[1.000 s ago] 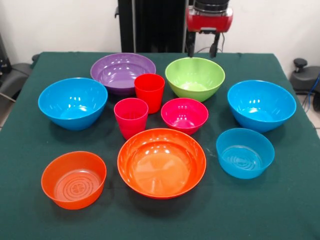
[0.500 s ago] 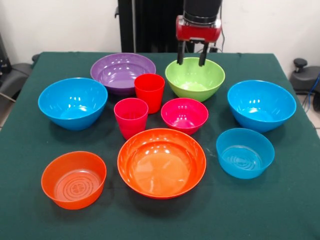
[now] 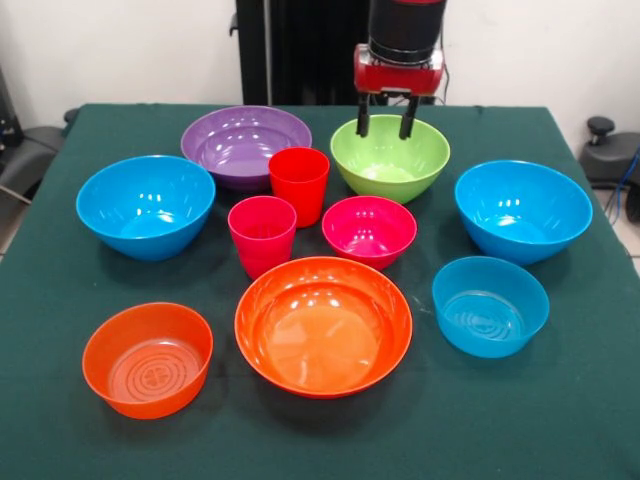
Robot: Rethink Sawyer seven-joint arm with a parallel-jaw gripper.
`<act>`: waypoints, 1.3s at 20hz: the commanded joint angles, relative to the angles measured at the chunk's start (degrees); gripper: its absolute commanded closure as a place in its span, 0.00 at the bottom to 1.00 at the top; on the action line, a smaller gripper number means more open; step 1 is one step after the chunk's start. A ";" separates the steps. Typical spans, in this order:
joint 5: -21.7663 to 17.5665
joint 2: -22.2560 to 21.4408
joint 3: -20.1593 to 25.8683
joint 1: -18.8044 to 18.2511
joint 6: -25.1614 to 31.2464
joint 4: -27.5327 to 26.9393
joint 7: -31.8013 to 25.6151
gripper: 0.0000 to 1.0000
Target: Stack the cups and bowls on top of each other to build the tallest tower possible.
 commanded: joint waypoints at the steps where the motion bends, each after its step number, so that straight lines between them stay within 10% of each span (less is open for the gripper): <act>1: -1.85 2.15 7.20 1.04 6.26 -4.33 3.11 0.00; 26: -1.13 3.37 6.46 5.01 2.57 -4.52 6.06 0.00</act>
